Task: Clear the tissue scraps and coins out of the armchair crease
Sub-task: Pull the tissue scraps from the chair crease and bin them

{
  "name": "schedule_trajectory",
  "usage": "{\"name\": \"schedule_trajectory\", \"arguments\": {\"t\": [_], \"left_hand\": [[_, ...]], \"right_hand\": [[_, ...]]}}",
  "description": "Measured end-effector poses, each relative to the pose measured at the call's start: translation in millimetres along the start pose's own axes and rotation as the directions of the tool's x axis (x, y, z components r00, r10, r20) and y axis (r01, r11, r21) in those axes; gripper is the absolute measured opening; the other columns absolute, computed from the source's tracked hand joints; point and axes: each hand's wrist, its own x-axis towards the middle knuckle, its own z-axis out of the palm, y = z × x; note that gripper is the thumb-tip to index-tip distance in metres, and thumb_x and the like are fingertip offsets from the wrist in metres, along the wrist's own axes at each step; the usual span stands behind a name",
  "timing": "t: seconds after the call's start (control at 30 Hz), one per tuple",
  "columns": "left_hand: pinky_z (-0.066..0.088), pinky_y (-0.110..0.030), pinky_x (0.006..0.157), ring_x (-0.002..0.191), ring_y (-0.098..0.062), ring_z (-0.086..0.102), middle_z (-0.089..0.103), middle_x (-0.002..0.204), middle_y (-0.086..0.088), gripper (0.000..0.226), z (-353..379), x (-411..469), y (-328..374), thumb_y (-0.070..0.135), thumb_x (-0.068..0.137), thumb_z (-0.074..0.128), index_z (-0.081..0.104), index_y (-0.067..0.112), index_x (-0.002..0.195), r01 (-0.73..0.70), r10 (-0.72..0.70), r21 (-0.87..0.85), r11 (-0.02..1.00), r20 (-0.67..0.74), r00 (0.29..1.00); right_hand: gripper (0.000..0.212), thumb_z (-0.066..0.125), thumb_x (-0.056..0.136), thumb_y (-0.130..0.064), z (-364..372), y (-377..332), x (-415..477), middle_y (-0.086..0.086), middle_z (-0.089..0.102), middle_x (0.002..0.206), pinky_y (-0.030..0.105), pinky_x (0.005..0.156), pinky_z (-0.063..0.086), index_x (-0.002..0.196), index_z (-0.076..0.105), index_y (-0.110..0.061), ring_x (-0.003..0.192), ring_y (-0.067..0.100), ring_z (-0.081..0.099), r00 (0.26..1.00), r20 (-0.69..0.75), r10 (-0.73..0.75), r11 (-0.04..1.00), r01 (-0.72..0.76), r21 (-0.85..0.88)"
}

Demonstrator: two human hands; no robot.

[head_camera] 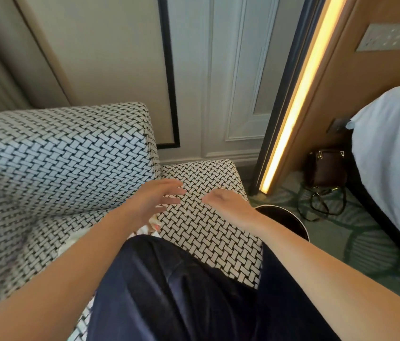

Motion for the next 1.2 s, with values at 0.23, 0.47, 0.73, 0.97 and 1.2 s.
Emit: {"name": "schedule_trajectory", "arguments": {"t": [0.23,0.47,0.73,0.97,1.2], "left_hand": [[0.044,-0.037,0.094,0.097,-0.017,0.064,0.070,0.109,0.000,0.024,-66,-20,-36,0.027,0.094,0.054,0.062,0.018,0.115,0.047,-0.063,-0.146,0.988,-0.108,0.992],[0.044,-0.039,0.096,0.094,-0.018,0.066,0.073,0.101,0.002,0.022,-111,-34,-62,0.027,0.092,0.059,0.064,0.018,0.111,0.071,-0.112,-0.187,0.980,-0.215,0.970],[0.045,-0.046,0.100,0.104,-0.026,0.064,0.070,0.108,-0.001,0.021,-137,-44,-79,0.024,0.094,0.055,0.063,0.017,0.113,0.084,-0.124,-0.160,0.984,-0.255,0.959],[0.046,-0.043,0.099,0.096,-0.020,0.066,0.071,0.105,0.000,0.022,-143,-46,-86,0.021,0.094,0.054,0.063,0.017,0.113,0.097,-0.134,-0.145,0.985,-0.280,0.950],[0.045,-0.043,0.100,0.104,-0.021,0.063,0.068,0.112,0.000,0.023,-134,-46,-83,0.022,0.096,0.050,0.061,0.020,0.116,0.093,-0.098,-0.031,0.995,-0.282,0.954]], "right_hand": [[0.039,0.032,0.102,-0.038,66,-32,23,0.019,0.059,0.127,0.040,0.080,0.053,0.113,0.064,-0.018,0.091,0.034,0.066,0.992,0.127,0.010,1.000,-0.008,-0.011],[0.057,0.017,0.103,-0.045,113,-46,40,0.001,0.046,0.144,0.025,0.100,0.025,0.115,0.067,-0.018,0.127,0.019,0.044,0.956,0.294,-0.002,1.000,-0.003,0.017],[0.042,0.037,0.096,-0.048,139,-57,58,-0.005,0.005,0.159,0.049,0.112,-0.016,0.133,0.051,-0.034,0.145,0.023,-0.017,0.923,0.383,-0.044,0.999,0.044,0.007],[0.056,0.014,0.100,-0.052,144,-59,67,0.006,0.019,0.156,0.051,0.117,0.006,0.145,0.033,-0.024,0.146,0.023,0.010,0.930,0.368,-0.021,1.000,0.028,-0.013],[0.054,0.017,0.102,-0.047,121,-59,64,0.005,0.037,0.149,0.030,0.104,0.025,0.130,0.057,-0.022,0.134,0.024,0.040,0.969,0.232,-0.089,0.984,0.049,0.172]]}}
